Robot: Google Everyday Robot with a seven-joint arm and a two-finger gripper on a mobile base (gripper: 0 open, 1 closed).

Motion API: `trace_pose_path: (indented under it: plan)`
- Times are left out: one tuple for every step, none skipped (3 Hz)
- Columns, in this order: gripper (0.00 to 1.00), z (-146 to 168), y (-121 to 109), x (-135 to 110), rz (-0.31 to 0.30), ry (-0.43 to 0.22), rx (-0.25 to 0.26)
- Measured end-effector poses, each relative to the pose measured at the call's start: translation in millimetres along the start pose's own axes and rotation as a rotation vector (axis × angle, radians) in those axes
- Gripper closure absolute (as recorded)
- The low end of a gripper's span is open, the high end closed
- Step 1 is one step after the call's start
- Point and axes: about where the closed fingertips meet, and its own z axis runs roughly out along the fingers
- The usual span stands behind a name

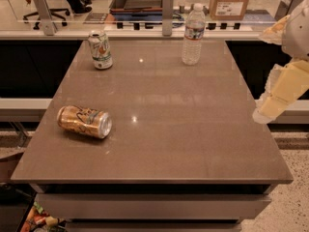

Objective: Place orange can upright

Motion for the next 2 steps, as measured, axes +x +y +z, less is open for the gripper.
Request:
trace_pose_path:
  plan:
    - [0.00,19,1,-27,0.057,-0.171,-0.042]
    - [0.00,31,8,-73,0.086,-0.320,-0.079]
